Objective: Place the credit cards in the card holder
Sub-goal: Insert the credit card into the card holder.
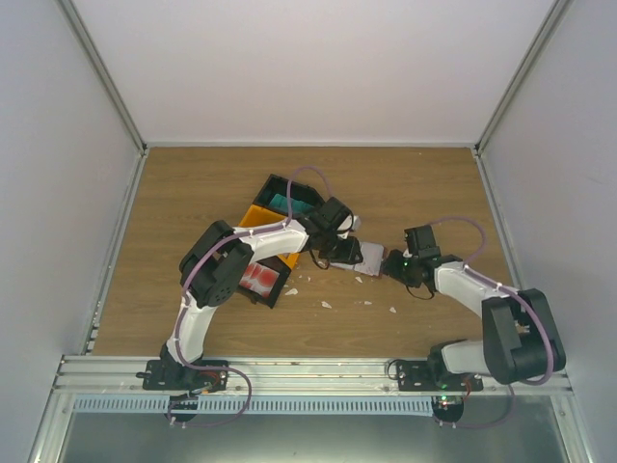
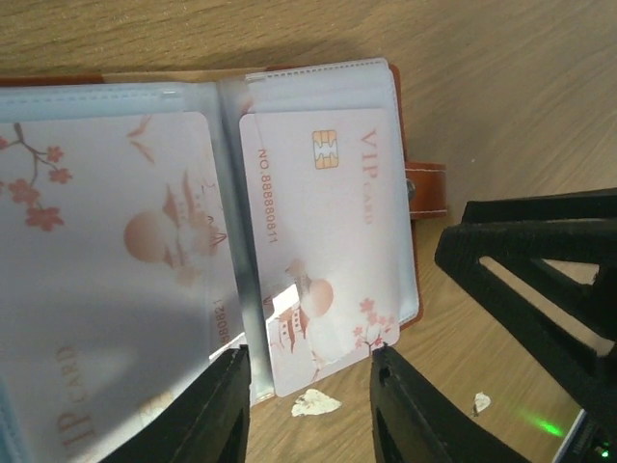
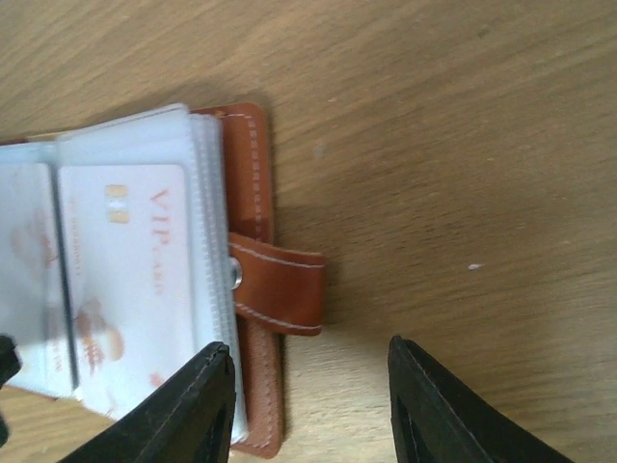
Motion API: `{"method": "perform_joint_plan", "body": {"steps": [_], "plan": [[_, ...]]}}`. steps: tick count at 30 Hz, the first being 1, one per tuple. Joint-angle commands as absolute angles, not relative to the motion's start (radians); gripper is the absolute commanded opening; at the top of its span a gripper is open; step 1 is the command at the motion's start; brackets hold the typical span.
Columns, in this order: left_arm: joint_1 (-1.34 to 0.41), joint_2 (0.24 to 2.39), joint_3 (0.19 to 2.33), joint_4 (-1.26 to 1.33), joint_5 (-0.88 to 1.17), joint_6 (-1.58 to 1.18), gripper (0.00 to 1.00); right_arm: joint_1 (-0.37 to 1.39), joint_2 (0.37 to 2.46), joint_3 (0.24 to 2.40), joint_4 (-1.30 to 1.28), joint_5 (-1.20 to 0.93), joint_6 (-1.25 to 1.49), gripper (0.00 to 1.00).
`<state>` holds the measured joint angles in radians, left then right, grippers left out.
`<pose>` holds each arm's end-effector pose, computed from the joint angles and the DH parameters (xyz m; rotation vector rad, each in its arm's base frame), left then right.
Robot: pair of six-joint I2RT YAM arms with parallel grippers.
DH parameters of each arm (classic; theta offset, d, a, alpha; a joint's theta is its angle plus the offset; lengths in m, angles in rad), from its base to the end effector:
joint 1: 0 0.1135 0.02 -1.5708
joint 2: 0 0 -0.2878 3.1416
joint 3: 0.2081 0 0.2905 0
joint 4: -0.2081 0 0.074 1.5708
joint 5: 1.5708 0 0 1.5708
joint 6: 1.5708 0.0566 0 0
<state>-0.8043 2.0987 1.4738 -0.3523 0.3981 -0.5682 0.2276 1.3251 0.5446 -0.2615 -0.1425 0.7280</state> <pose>0.3318 -0.3762 0.1399 0.4956 2.7285 -0.9683 0.2513 0.0664 0.1230 0.6161 2.6206 0.5057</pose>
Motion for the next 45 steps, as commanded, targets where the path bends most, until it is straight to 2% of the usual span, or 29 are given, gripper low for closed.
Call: {"method": "perform_joint_plan", "body": {"steps": [1, 6, 14, 16, 19, 24, 29, 37, 42, 45], "plan": [[-0.808, 2.1, 1.507, -0.367, 0.37, -0.556, 0.35, 0.207, 1.368, 0.566, -0.235, -0.094, 0.735, 0.43], [-0.807, 2.135, 1.519, -0.366, 0.386, -0.554, 0.27, 0.197, 1.406, 0.565, -0.178, -0.114, 0.722, 0.33], [-0.803, 2.15, 1.523, -0.362, 0.387, -0.551, 0.27, 0.189, 1.401, 0.563, -0.13, -0.176, 0.69, 0.19], [-0.801, 2.153, 1.525, -0.361, 0.39, -0.551, 0.27, 0.188, 1.403, 0.564, -0.123, -0.195, 0.687, 0.18], [-0.8, 2.157, 1.525, -0.359, 0.393, -0.549, 0.27, 0.187, 1.41, 0.567, -0.125, -0.212, 0.686, 0.19], [-0.798, 2.172, 1.531, -0.369, 0.382, -0.553, 0.27, 0.186, 1.433, 0.574, -0.165, -0.169, 0.694, 0.33], [-0.798, 2.186, 1.532, -0.37, 0.383, -0.551, 0.29, 0.186, 1.463, 0.585, -0.174, -0.172, 0.683, 0.34], [-0.798, 2.213, 1.53, -0.366, 0.405, -0.551, 0.26, 0.186, 1.481, 0.583, -0.112, -0.258, 0.69, 0.18], [-0.798, 2.216, 1.526, -0.361, 0.419, -0.552, 0.25, 0.187, 1.456, 0.595, -0.126, -0.25, 0.691, 0.01], [-0.798, 2.205, 1.527, -0.36, 0.42, -0.55, 0.26, 0.186, 1.445, 0.611, -0.164, -0.241, 0.681, 0.01]]}}
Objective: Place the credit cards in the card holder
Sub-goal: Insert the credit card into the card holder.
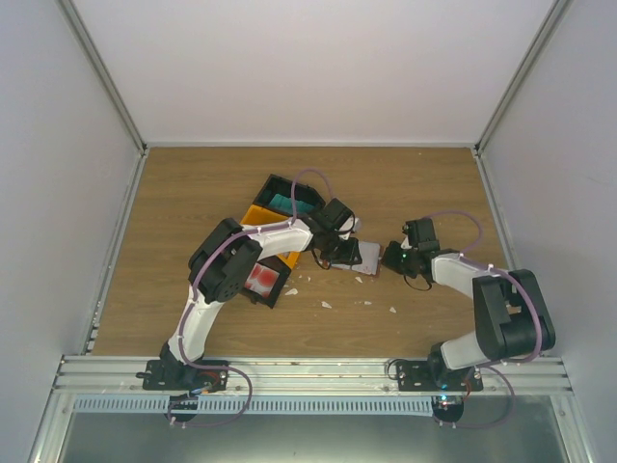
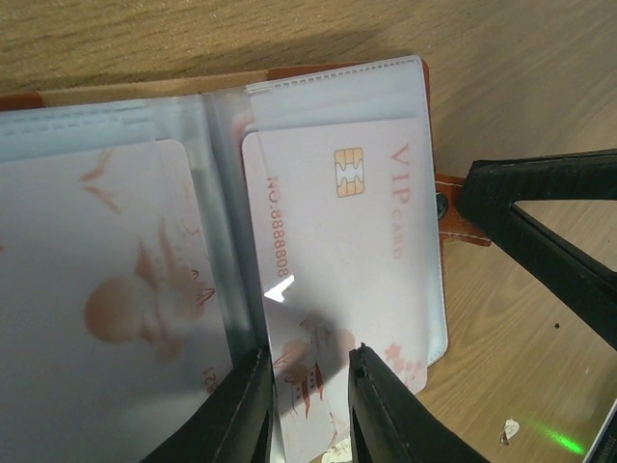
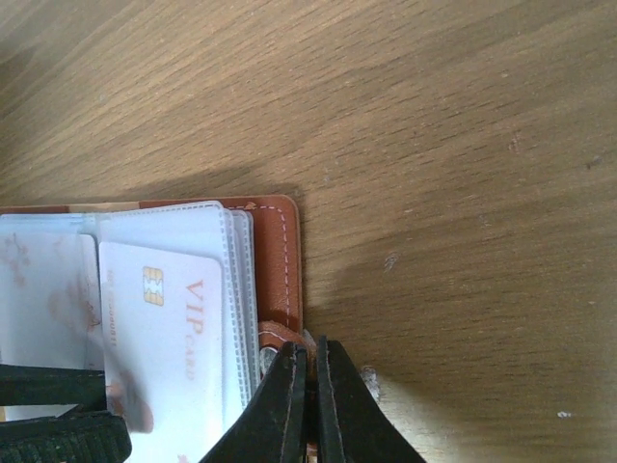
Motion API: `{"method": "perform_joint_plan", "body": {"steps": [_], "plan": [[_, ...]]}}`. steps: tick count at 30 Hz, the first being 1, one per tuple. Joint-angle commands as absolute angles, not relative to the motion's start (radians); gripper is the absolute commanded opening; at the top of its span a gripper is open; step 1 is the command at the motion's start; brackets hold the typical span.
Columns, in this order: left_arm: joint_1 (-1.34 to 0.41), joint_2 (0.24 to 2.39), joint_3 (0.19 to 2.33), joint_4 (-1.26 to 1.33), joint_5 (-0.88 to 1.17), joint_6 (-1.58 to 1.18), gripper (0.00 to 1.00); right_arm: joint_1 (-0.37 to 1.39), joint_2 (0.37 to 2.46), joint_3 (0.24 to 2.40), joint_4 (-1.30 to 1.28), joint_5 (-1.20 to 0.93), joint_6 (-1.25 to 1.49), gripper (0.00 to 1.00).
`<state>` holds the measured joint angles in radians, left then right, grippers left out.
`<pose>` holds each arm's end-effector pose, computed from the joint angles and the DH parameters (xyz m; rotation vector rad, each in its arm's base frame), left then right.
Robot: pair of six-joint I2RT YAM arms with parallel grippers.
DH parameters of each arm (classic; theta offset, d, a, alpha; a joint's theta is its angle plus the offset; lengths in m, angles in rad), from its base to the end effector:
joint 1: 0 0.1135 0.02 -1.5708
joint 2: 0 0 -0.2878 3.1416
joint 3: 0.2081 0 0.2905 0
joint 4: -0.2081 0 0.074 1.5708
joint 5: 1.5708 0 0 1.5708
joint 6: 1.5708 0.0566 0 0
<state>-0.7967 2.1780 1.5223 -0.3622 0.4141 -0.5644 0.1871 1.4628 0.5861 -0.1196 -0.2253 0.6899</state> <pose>0.3418 -0.3821 0.1171 0.4921 2.7724 -0.9607 0.2798 0.0658 0.1111 0.5736 2.5896 0.6040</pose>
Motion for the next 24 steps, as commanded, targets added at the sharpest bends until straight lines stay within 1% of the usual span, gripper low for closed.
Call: {"method": "perform_joint_plan", "body": {"steps": [1, 9, 16, 20, 24], "plan": [[-0.798, 2.2, 1.528, -0.36, 0.421, -0.549, 0.28, 0.186, 1.444, 0.62, -0.179, -0.235, 0.677, 0.01], [-0.796, 2.151, 1.535, -0.388, 0.397, -0.531, 0.44, 0.187, 1.428, 0.654, -0.254, -0.221, 0.653, 0.01], [-0.795, 2.107, 1.55, -0.424, 0.384, -0.513, 0.63, 0.186, 1.441, 0.659, -0.258, -0.219, 0.642, 0.01], [-0.792, 2.081, 1.549, -0.441, 0.378, -0.507, 0.69, 0.186, 1.453, 0.656, -0.254, -0.208, 0.638, 0.0], [-0.785, 2.048, 1.535, -0.444, 0.368, -0.505, 0.72, 0.187, 1.461, 0.655, -0.25, -0.199, 0.634, 0.01]]}}
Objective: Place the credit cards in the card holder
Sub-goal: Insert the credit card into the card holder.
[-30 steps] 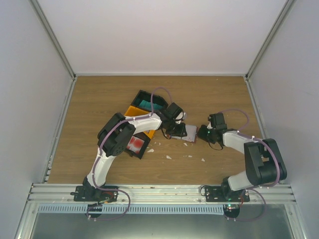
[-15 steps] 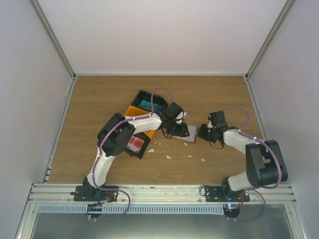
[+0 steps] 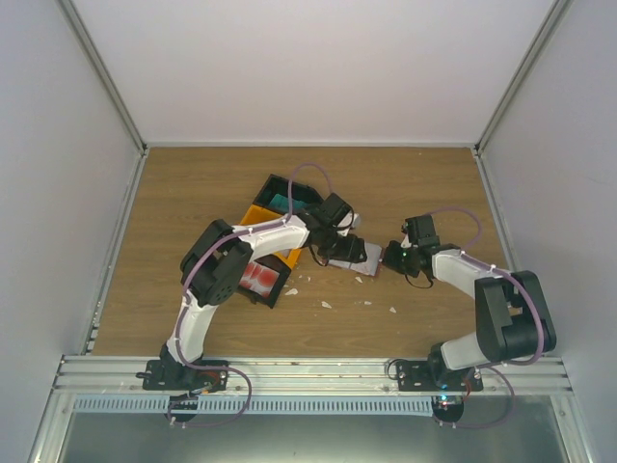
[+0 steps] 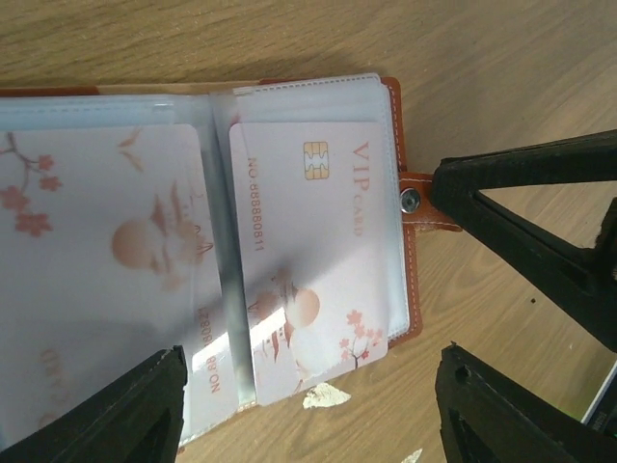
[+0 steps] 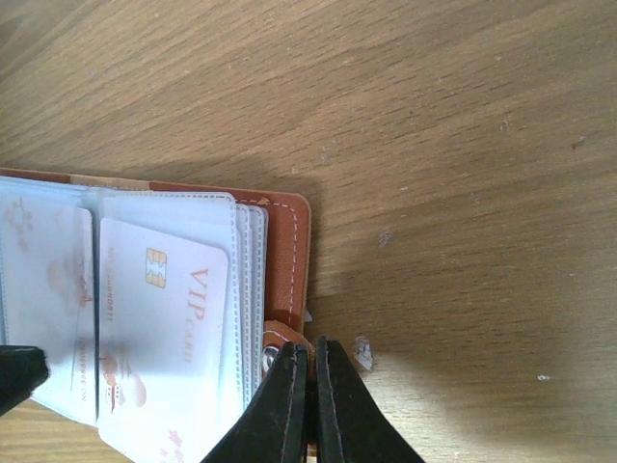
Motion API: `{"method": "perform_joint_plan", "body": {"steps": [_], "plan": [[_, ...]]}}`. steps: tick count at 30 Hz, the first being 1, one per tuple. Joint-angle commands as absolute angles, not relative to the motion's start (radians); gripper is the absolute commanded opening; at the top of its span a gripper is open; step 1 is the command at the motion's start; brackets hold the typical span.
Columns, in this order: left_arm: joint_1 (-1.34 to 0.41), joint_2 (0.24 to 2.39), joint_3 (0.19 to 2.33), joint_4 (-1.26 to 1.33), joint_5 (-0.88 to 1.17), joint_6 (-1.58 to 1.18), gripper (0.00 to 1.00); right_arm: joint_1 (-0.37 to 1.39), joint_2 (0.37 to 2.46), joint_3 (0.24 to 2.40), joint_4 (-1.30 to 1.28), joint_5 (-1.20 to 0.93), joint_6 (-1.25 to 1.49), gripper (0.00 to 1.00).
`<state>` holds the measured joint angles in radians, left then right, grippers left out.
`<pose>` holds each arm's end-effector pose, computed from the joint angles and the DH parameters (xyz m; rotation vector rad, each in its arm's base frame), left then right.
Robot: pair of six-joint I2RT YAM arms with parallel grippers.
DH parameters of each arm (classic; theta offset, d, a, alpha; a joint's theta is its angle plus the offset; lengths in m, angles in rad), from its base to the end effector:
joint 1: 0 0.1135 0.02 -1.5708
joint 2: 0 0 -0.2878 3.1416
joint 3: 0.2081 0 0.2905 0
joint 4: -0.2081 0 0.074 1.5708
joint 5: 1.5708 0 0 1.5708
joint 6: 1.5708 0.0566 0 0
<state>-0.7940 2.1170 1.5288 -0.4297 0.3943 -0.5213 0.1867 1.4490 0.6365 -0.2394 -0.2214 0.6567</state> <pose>0.3389 -0.3758 0.1442 0.5367 2.7467 -0.9263 0.2808 0.0657 0.1219 0.5515 2.6456 0.5674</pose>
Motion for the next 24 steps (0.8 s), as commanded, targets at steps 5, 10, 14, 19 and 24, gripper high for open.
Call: {"method": "perform_joint_plan", "body": {"steps": [5, 10, 14, 19, 24], "plan": [[-0.762, 2.002, 1.483, -0.47, 0.229, -0.536, 0.8, 0.186, 1.466, 0.656, -0.253, -0.181, 0.627, 0.01], [-0.736, 1.999, 1.444, -0.474, 0.168, -0.543, 0.9, 0.187, 1.472, 0.659, -0.25, -0.174, 0.62, 0.01], [-0.733, 2.037, 1.449, -0.478, 0.182, -0.54, 0.91, 0.187, 1.482, 0.663, -0.249, -0.174, 0.617, 0.01], [-0.73, 2.068, 1.449, -0.473, 0.211, -0.545, 0.9, 0.186, 1.479, 0.668, -0.254, -0.158, 0.609, 0.13], [-0.723, 2.081, 1.436, -0.465, 0.255, -0.554, 0.89, 0.201, 1.44, 0.703, -0.306, -0.094, 0.58, 0.36]]}}
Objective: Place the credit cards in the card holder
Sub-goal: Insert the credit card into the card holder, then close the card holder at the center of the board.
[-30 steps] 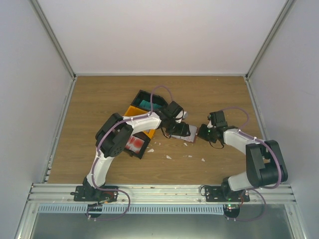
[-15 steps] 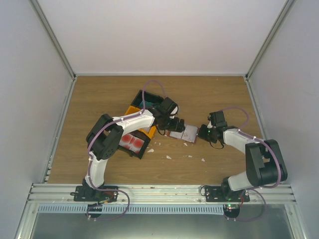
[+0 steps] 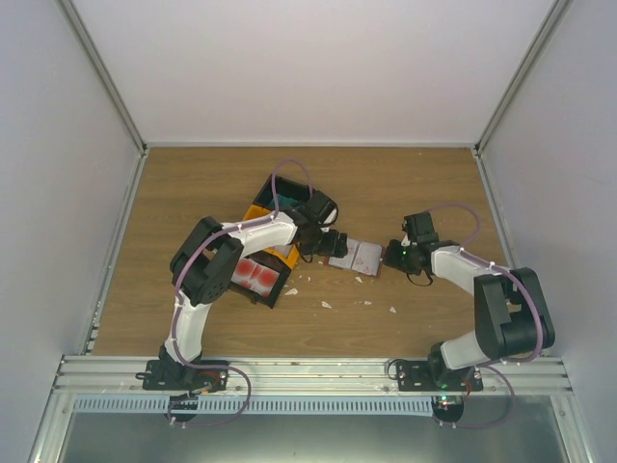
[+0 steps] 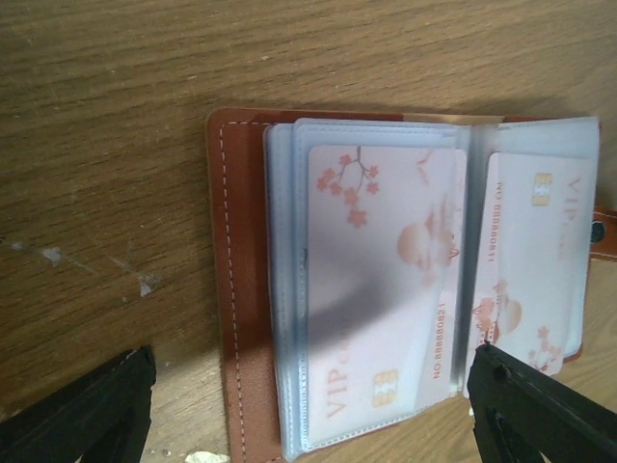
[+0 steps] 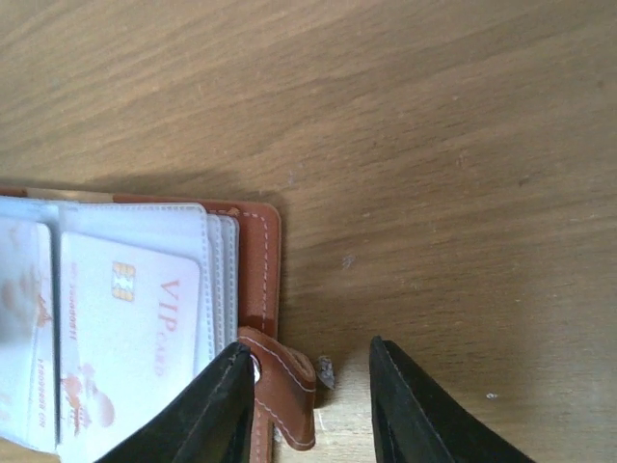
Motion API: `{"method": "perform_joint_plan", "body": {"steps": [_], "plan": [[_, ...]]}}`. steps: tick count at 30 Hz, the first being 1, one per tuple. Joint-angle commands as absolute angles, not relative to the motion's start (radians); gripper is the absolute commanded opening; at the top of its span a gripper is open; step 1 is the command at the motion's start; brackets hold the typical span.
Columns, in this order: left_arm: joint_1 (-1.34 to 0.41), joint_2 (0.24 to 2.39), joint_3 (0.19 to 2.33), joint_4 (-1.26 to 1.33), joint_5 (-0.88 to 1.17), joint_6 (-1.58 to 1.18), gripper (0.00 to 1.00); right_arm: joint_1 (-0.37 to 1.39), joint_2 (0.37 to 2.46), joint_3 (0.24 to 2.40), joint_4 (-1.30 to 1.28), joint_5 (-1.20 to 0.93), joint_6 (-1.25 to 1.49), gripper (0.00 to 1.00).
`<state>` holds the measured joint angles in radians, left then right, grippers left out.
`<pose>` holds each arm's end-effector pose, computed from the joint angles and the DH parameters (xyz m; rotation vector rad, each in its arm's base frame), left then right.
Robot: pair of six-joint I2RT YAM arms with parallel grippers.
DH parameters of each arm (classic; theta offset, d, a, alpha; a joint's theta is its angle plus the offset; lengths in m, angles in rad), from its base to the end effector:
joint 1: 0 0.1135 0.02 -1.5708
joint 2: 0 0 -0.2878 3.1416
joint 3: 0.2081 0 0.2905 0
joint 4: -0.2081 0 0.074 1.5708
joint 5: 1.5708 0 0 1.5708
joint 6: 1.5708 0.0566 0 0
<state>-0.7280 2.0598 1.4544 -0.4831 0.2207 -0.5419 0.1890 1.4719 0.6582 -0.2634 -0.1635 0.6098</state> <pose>0.3523 -0.3306 0.1407 0.3371 2.7887 -0.6601 0.2850 0.0639 0.1202 0.5115 2.6628 0.4703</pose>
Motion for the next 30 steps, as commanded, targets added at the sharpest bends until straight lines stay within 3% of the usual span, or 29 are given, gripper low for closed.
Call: {"method": "perform_joint_plan", "body": {"steps": [1, 7, 17, 30], "plan": [[-0.722, 2.08, 1.428, -0.46, 0.264, -0.557, 0.89, 0.207, 1.431, 0.712, -0.319, -0.076, 0.577, 0.38], [-0.71, 2.086, 1.392, -0.425, 0.336, -0.584, 0.84, 0.291, 1.42, 0.798, -0.384, -0.007, 0.556, 0.42], [-0.688, 2.089, 1.346, -0.4, 0.371, -0.594, 0.71, 0.484, 1.612, 0.916, -0.394, -0.002, 0.502, 0.37], [-0.656, 2.101, 1.303, -0.287, 0.585, -0.607, 0.66, 0.494, 1.744, 0.838, -0.362, -0.068, 0.552, 0.34]]}}
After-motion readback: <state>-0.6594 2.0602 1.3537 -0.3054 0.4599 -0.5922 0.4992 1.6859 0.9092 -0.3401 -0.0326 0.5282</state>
